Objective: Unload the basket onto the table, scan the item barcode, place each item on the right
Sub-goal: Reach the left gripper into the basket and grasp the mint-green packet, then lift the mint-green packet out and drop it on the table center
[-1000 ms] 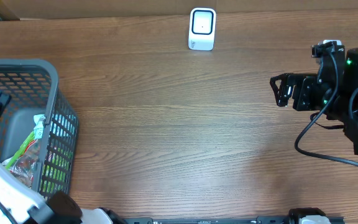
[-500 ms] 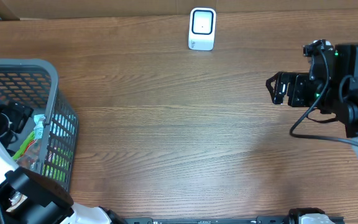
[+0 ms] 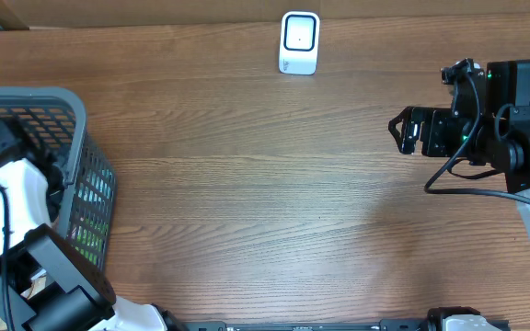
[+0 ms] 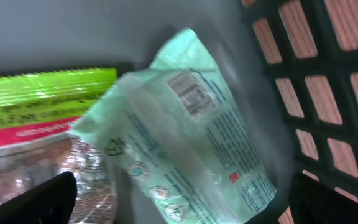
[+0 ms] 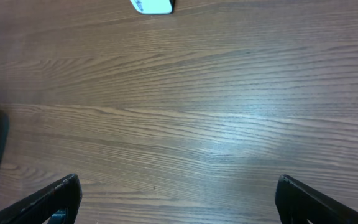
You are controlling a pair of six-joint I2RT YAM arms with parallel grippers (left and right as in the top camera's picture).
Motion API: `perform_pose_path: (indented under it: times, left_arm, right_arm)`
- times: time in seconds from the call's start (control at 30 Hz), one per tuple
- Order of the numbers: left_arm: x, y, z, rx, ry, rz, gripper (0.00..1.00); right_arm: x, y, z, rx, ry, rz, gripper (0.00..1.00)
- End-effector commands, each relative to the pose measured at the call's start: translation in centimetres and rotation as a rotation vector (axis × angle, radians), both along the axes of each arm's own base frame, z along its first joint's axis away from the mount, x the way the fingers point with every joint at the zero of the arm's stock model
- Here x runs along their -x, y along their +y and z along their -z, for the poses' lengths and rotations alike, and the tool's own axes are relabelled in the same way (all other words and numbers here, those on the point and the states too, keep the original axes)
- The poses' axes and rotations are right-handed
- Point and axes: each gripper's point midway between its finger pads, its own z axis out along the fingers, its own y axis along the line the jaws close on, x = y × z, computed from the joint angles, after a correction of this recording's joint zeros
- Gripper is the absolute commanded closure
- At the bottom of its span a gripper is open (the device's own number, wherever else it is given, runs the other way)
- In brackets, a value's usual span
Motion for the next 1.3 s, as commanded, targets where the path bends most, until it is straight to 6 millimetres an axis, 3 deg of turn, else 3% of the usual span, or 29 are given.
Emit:
perform_pose_path:
  times: [0.0, 0.4, 0.57, 0.63, 0.67, 0.77, 0.9, 1.13, 1.27]
  left_arm:
    - [1.3, 0.4, 0.6, -0.065, 0.055, -0.081, 0.05]
    - [2.8, -0.4, 4.7, -0.004, 0.145, -0.132, 0.19]
    - [2.8, -0.5, 6.3, 0.012, 0.173, -0.131, 0.46]
    - [2.8, -0.6, 6.7, 0.021, 0.178, -0.13, 0.69]
    - [2.7, -0.6, 6.8, 0.024, 0.176, -0.129, 0.91]
    - [2.4, -0.4, 6.1, 0.019, 0.165, -0.125, 0.96]
    - [1.4, 0.2, 3.1, 0.01, 0.131, -0.127, 0.96]
    - [-0.3, 1.4, -7.8, -0.064, 0.033, -0.097, 0.96]
    - [0.0, 1.2, -13.7, -0.109, -0.027, -0.078, 0.96]
  right_arm:
    - [-0.1, 0.1, -1.1, -0.011, -0.023, -0.005, 0.0]
    - [0.1, 0.1, -1.0, -0.011, -0.017, -0.005, 0.0]
    - [0.1, 0.1, -0.9, -0.011, -0.013, -0.004, 0.0]
    - [0.1, 0.1, -0.9, -0.011, -0.012, -0.004, 0.0]
    - [0.2, 0.1, -0.9, -0.011, -0.01, -0.004, 0.0]
    - [0.3, 0.1, -0.8, -0.011, -0.005, -0.004, 0.0]
    - [0.3, 0.1, -0.8, -0.011, -0.006, -0.004, 0.0]
    - [0.3, 0.1, -0.8, -0.011, -0.005, -0.004, 0.0]
    - [0.3, 0.1, -0.8, -0.011, -0.004, -0.004, 0.0]
